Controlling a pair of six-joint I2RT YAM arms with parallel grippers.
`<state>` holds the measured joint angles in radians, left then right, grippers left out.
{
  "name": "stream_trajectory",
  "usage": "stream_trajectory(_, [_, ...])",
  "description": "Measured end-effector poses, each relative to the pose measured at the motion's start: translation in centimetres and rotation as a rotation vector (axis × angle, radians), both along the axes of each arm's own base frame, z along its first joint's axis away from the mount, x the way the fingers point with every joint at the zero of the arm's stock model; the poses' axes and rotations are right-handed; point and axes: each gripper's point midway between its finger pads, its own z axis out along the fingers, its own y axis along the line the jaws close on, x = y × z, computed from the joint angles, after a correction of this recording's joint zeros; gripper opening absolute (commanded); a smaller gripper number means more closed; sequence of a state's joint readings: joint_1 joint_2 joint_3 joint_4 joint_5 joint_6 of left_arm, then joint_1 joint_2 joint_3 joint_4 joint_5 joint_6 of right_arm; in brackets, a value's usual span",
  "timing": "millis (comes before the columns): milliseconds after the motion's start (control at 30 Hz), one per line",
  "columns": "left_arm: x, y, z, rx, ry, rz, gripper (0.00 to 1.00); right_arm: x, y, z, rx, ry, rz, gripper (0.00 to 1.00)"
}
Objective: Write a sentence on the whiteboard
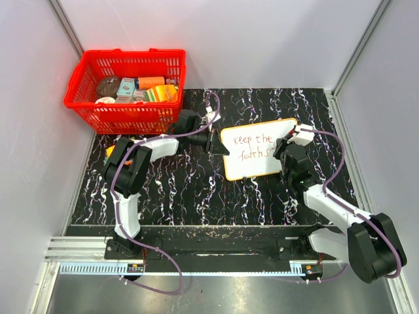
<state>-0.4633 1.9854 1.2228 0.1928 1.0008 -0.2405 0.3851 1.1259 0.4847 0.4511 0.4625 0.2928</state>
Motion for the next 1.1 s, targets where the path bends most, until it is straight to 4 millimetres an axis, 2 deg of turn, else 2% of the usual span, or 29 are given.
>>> stream_trajectory(833, [0.0,0.0,0.0,0.000,0.000,0.000,0.00,0.0,0.1,0.3,0.018,-0.010,0.001,0.00])
stream_trajectory(1100, [0.0,0.0,0.0,0.000,0.000,0.000,0.00,-0.6,-0.1,-1.2,0.014,0.038,-0.002,0.00])
